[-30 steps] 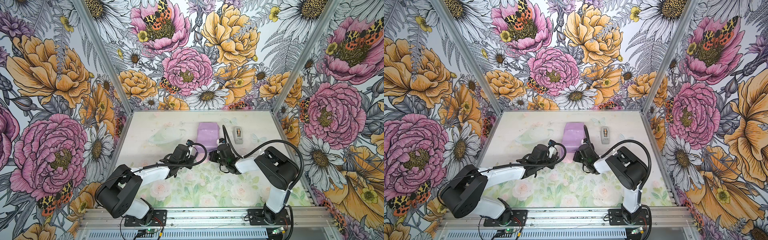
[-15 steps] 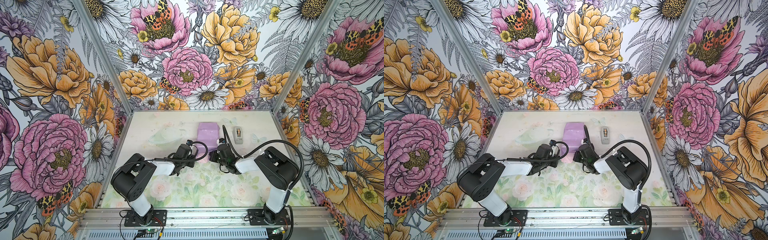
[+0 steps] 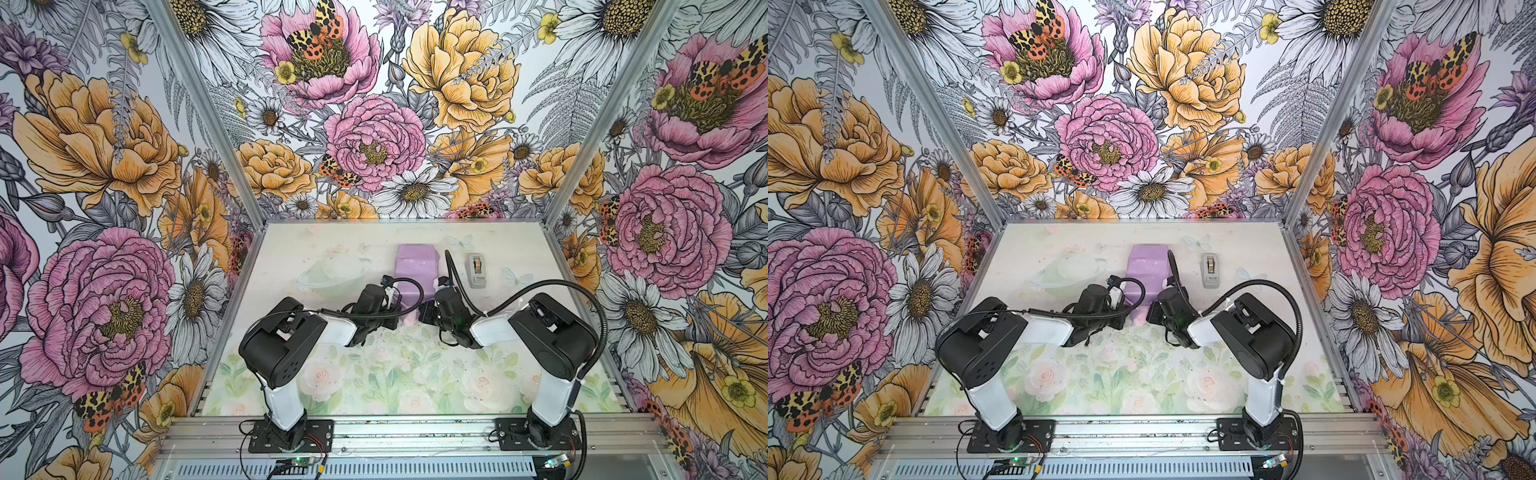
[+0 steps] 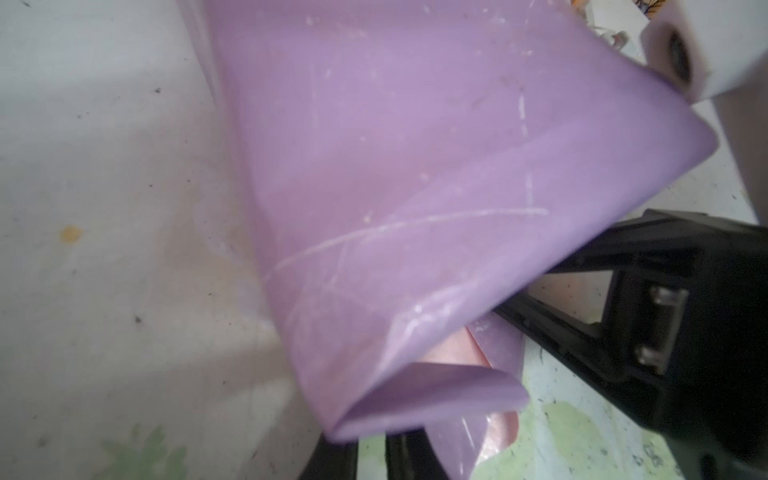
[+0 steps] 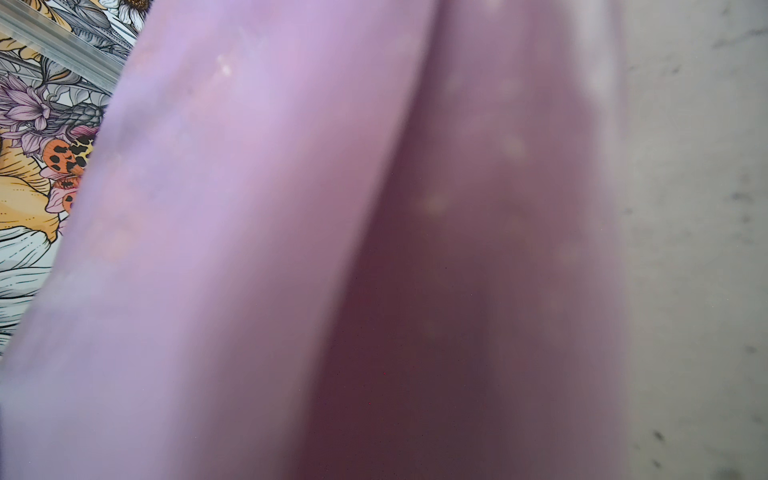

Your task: Wrap the gift box in paper

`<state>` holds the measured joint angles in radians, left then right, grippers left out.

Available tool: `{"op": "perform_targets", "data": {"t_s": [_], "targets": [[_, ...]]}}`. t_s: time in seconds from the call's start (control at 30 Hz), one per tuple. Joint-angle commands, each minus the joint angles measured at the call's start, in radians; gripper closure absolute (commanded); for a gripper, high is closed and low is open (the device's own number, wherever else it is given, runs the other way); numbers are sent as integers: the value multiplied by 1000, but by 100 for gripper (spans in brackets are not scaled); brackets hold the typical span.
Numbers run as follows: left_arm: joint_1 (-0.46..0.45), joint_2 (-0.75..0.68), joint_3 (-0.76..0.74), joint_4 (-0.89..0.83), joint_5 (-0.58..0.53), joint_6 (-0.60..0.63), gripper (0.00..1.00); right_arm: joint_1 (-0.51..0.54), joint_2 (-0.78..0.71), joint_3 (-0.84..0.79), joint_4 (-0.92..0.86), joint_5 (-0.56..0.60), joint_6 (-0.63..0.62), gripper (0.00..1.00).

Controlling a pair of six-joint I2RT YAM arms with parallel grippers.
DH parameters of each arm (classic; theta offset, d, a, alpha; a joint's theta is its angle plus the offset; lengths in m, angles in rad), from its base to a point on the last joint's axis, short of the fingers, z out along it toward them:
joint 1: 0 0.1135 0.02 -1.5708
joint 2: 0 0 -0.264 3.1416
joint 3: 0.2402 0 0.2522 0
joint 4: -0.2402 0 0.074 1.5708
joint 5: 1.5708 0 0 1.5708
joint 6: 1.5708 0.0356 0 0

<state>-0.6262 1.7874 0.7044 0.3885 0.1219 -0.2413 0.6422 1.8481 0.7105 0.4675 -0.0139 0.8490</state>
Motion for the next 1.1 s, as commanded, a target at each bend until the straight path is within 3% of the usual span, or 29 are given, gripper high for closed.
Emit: {"op": "perform_targets", "data": {"t_s": [0.0, 0.43, 1.07], "targets": [[-6, 18, 23, 80, 30, -26, 85, 4, 20, -27, -99, -6, 2, 93], [-11, 117, 51, 107, -7, -51, 85, 4, 9, -38, -90, -6, 3, 93], [-67, 57, -46, 59, 34, -88, 86, 4, 8, -33, -87, -5, 2, 93]]}}
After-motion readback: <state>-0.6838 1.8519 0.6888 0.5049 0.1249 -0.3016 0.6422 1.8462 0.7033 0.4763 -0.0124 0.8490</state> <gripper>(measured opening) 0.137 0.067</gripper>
